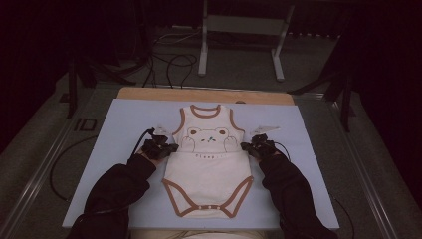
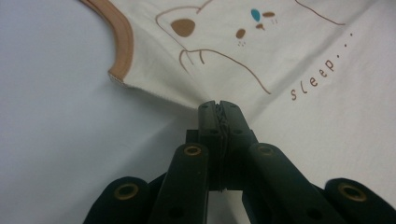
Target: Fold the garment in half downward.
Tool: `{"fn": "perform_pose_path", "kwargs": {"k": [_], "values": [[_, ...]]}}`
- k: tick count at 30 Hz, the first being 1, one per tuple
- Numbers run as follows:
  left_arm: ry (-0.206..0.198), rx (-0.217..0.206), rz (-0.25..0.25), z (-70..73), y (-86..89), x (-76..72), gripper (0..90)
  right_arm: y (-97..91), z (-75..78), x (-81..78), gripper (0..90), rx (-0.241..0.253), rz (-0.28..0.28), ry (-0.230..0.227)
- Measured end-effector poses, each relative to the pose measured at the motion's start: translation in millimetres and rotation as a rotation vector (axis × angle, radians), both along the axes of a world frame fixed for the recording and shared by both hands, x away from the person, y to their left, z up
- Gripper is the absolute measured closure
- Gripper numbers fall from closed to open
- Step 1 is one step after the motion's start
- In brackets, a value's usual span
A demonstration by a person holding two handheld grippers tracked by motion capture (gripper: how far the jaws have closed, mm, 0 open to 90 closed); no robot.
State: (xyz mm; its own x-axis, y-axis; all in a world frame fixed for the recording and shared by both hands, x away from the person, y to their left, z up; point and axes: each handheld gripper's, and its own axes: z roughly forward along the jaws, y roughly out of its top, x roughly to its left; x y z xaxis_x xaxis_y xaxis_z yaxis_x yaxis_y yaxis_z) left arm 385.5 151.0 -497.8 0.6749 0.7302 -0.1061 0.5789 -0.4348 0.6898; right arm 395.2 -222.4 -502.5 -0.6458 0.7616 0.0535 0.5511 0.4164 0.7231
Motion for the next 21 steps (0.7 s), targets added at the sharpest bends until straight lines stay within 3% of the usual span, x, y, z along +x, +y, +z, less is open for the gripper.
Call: {"fn": "perform_pose_path", "kwargs": {"k": [9,21], "values": [[-0.013,-0.039,-0.005,6.2,9.8,-5.1,90.0,-4.5,11.6,-9.6,90.0,0.016,0.009,-0.037],[-0.043,-0.047,-0.037,23.4,10.0,-21.8,90.0,-8.3,25.2,-26.5,90.0,0.041,0.015,-0.076]]}}
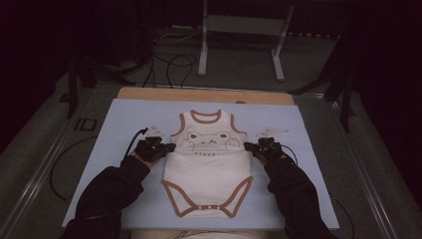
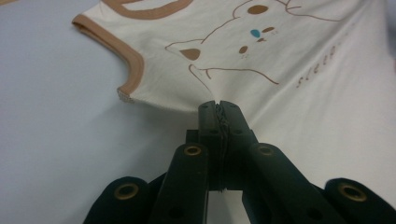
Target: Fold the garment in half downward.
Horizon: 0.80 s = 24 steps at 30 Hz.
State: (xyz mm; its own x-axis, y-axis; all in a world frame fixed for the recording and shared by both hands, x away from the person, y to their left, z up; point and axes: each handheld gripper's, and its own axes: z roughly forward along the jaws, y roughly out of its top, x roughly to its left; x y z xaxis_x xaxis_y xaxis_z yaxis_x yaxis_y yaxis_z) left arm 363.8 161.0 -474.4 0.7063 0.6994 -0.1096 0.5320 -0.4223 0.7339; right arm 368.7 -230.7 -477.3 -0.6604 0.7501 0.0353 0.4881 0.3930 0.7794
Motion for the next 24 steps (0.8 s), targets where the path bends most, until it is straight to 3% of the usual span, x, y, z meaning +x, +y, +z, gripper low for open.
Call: {"fn": "perform_pose_path", "kwargs": {"k": [14,24], "values": [[-0.011,0.003,-0.063,13.9,-0.1,-33.0,90.0,-1.0,11.2,-32.3,90.0,-0.022,0.040,-0.029],[-0.010,0.004,-0.100,17.3,1.7,-52.8,90.0,-1.4,16.5,-62.4,90.0,-0.008,0.062,-0.047]]}}
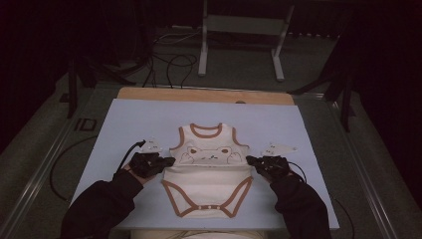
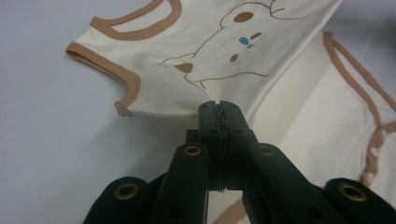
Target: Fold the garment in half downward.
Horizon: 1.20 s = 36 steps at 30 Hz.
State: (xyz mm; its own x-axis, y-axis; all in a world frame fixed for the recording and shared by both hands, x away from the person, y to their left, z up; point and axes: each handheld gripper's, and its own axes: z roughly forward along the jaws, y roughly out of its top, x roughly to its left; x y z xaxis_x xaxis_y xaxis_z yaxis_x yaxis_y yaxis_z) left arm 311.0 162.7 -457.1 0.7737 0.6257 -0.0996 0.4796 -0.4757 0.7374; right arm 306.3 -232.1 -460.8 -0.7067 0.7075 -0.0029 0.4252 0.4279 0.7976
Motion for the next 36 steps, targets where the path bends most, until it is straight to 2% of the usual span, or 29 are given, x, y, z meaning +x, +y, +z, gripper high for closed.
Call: {"fn": "perform_pose_path", "kwargs": {"k": [7,13,21,27,33,36], "values": [[0.008,0.015,-0.025,-2.5,0.7,-14.4,90.0,-1.2,-2.6,-14.8,90.0,0.013,0.012,0.017],[0.012,0.006,-0.038,-6.1,2.9,-28.8,90.0,0.6,-8.0,-27.0,90.0,0.007,0.027,0.033],[0.000,0.023,-0.064,-6.8,-0.1,-43.6,90.0,-3.5,-15.3,-41.5,90.0,0.002,0.033,0.052],[0.023,0.040,-0.078,-16.7,-2.2,-52.0,90.0,-6.2,-23.4,-52.1,90.0,-0.001,0.032,0.071],[0.056,0.028,-0.079,-27.1,-0.5,-60.0,90.0,-6.8,-30.0,-58.9,90.0,0.005,0.031,0.078],[0.060,0.028,-0.082,-28.6,-0.1,-62.9,90.0,-5.9,-32.8,-62.0,90.0,-0.012,0.040,0.082]]}}
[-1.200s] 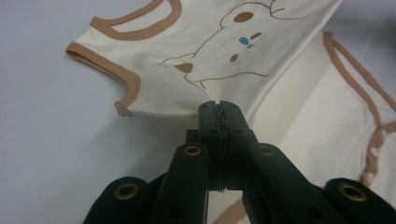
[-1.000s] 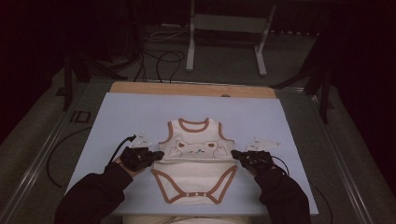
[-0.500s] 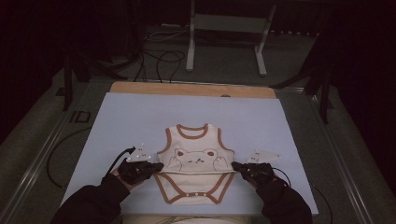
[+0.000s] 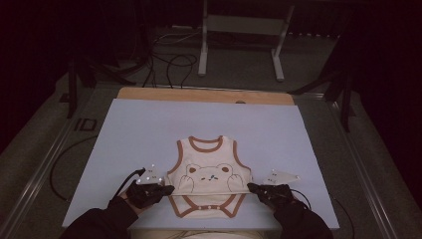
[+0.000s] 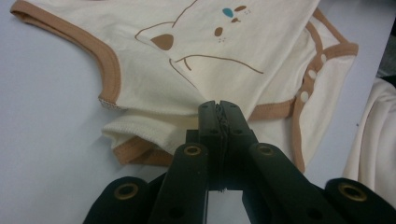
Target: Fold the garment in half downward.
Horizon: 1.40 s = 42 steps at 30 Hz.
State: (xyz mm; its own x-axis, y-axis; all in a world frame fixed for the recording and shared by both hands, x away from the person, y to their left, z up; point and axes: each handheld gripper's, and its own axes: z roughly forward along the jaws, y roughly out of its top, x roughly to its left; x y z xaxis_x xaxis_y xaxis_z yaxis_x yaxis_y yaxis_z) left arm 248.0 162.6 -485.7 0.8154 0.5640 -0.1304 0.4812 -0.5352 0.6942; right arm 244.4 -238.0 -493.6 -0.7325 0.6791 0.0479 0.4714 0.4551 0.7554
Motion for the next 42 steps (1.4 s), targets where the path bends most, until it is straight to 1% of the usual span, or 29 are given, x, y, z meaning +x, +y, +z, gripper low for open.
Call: {"fn": "perform_pose_path", "kwargs": {"k": [3,5,7,9,10,12,17,19,21,25,27,31,32,34,35,37,38,39,40,41,42], "values": [[0.003,0.015,-0.010,-3.9,-2.0,-3.4,90.0,0.0,-4.2,-2.8,90.0,-0.009,0.002,0.014],[0.010,0.027,-0.014,-8.3,-2.4,-4.4,90.0,-0.3,-6.8,-4.7,90.0,-0.005,0.005,0.026],[0.020,0.031,-0.015,-12.7,-2.0,-5.5,90.0,0.3,-9.0,-6.8,90.0,-0.007,0.009,0.036],[0.029,0.025,-0.011,-16.3,-1.9,-6.7,90.0,-0.1,-11.5,-7.6,90.0,-0.014,0.015,0.044],[0.027,0.034,-0.015,-17.4,-1.3,-6.7,90.0,0.0,-12.9,-8.1,90.0,-0.013,0.014,0.052],[0.033,0.036,-0.015,-18.9,-0.8,-6.7,90.0,-0.1,-15.8,-7.6,90.0,-0.018,0.020,0.062],[0.039,0.050,-0.020,-23.2,-1.5,-7.4,90.0,1.4,-19.5,-7.6,90.0,-0.034,0.031,0.074],[0.048,0.046,-0.022,-25.3,-1.1,-7.1,90.0,1.8,-22.7,-7.4,89.8,-0.038,0.035,0.087],[0.054,0.036,-0.022,-26.7,-0.1,-6.9,90.0,1.5,-23.7,-7.5,89.8,-0.029,0.036,0.091],[0.043,0.041,-0.027,-27.8,0.2,-8.3,89.6,1.8,-24.2,-8.8,89.5,-0.036,0.040,0.077],[0.047,0.034,-0.027,-28.5,0.9,-8.0,89.2,1.2,-24.4,-8.5,89.3,-0.033,0.040,0.081],[0.043,0.041,-0.031,-27.6,0.8,-7.8,88.8,0.8,-24.8,-8.2,88.3,-0.016,0.038,0.093],[0.045,0.040,-0.029,-26.9,0.6,-8.1,88.3,0.9,-24.4,-8.1,86.4,-0.016,0.040,0.094],[0.032,0.042,-0.032,-23.7,0.6,-9.3,83.4,1.3,-22.6,-8.7,75.9,-0.008,0.048,0.092],[0.018,0.051,-0.027,-21.3,0.8,-10.0,80.0,1.1,-20.8,-9.1,71.1,0.004,0.048,0.085],[-0.005,0.047,-0.027,-16.2,2.0,-10.9,71.5,0.1,-16.7,-9.5,60.4,0.036,0.044,0.068],[-0.012,0.050,-0.013,-14.0,2.5,-11.3,67.3,-0.3,-14.1,-9.9,55.2,0.044,0.041,0.064],[-0.017,0.047,-0.020,-11.6,3.7,-11.2,62.0,-0.9,-12.6,-9.6,50.0,0.049,0.044,0.046],[-0.027,0.046,-0.015,-9.7,4.7,-11.2,59.5,-1.4,-10.8,-9.5,46.7,0.058,0.045,0.037],[-0.029,0.045,-0.011,-7.9,5.5,-10.7,56.8,-1.9,-9.5,-9.0,42.3,0.065,0.048,0.028],[-0.033,0.039,-0.015,-6.2,6.4,-10.4,52.3,-1.6,-8.2,-8.8,36.7,0.073,0.044,0.028]]}}
